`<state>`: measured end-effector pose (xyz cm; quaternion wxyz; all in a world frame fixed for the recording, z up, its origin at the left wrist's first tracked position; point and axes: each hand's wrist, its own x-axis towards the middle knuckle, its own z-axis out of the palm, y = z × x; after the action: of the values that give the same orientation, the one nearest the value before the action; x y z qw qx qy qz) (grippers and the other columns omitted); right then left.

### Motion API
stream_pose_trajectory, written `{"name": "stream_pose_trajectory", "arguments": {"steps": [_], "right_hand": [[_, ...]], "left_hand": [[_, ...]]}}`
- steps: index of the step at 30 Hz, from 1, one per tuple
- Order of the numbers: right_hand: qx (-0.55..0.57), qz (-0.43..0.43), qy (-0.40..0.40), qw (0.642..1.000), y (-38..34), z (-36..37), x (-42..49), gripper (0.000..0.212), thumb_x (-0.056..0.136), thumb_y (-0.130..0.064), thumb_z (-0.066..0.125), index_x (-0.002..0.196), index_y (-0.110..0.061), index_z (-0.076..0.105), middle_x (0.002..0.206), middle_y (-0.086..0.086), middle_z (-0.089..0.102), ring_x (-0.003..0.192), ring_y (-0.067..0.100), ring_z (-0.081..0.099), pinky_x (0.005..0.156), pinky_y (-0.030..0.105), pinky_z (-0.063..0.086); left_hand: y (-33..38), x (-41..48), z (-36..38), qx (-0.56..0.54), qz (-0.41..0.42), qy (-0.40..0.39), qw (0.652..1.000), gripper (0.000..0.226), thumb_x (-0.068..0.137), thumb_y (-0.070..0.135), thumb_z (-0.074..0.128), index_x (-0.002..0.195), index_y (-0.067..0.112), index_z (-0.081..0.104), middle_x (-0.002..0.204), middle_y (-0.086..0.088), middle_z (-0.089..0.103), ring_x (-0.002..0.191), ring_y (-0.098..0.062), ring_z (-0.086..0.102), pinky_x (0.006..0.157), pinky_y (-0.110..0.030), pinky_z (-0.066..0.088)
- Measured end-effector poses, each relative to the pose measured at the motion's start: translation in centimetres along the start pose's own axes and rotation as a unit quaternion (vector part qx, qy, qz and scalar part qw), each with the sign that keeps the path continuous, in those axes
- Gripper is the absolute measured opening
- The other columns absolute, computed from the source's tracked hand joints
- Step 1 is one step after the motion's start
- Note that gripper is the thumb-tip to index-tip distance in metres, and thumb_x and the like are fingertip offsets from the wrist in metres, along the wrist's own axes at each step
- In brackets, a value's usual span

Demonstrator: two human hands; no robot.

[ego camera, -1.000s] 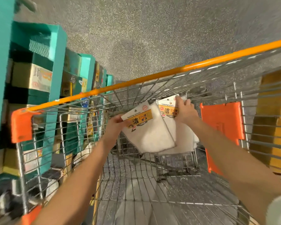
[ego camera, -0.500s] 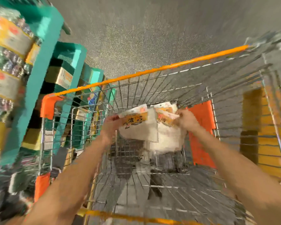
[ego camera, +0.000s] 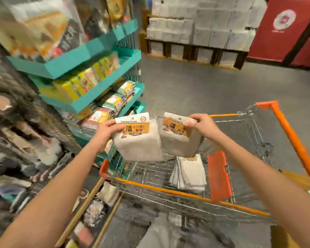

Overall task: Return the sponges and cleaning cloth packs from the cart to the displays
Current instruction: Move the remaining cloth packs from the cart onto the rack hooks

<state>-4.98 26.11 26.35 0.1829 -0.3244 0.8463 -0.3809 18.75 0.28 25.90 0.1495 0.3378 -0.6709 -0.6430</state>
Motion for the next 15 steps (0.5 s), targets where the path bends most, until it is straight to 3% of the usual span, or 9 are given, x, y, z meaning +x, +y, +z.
{"name": "stream_pose_trajectory", "arguments": {"steps": [3,5,8,11,15], "right_hand": [[0.013,-0.062,-0.021,0.998,-7.9,0.4,0.1,0.019,0.077,-0.028,0.074,0.062,-0.025,0.063,0.061,-0.007,0.052,0.064,0.011,0.044,0.059,0.031,0.031],[0.033,-0.093,-0.035,0.995,-12.4,1.2,0.3,0.016,0.076,-0.028,0.075,0.064,-0.029,0.065,0.061,-0.009,0.054,0.064,0.009,0.045,0.059,0.03,0.032],[0.067,-0.144,-0.075,0.985,-18.7,3.9,0.8,0.007,0.078,-0.017,0.074,0.079,-0.02,0.068,0.071,-0.004,0.061,0.065,0.008,0.051,0.055,0.022,0.039],[0.063,-0.177,-0.123,0.974,-24.2,8.1,1.9,0.021,0.079,-0.016,0.074,0.098,-0.009,0.068,0.085,0.004,0.066,0.065,0.006,0.055,0.056,0.017,0.044],[0.044,-0.219,-0.175,0.959,-31.6,15.9,3.3,0.032,0.078,-0.026,0.075,0.103,-0.007,0.067,0.09,0.007,0.066,0.071,0.011,0.056,0.059,0.017,0.045]], "left_hand": [[3.2,-4.5,-6.4,-0.003,0.042,0.074,0.996,0.022,0.081,0.006,0.069,0.103,0.006,0.07,0.093,-0.009,0.073,0.081,-0.02,0.065,0.068,-0.025,0.051],[4.5,-6.9,-10.3,-0.011,0.061,0.118,0.991,0.027,0.081,0.002,0.068,0.108,0.005,0.069,0.094,-0.007,0.074,0.079,-0.017,0.068,0.073,-0.026,0.055],[5.5,-11.4,-16.0,-0.04,0.078,0.165,0.982,0.03,0.082,-0.003,0.065,0.111,0.002,0.066,0.081,0.003,0.075,0.071,-0.007,0.069,0.066,-0.016,0.055],[5.3,-15.7,-22.0,-0.058,0.089,0.226,0.968,0.028,0.083,-0.004,0.063,0.111,-0.001,0.065,0.088,-0.007,0.074,0.07,-0.008,0.07,0.066,-0.017,0.056],[4.0,-19.8,-29.6,-0.072,0.093,0.305,0.945,0.019,0.082,-0.001,0.065,0.099,0.008,0.069,0.081,-0.001,0.075,0.071,-0.012,0.07,0.06,-0.016,0.053]]}}
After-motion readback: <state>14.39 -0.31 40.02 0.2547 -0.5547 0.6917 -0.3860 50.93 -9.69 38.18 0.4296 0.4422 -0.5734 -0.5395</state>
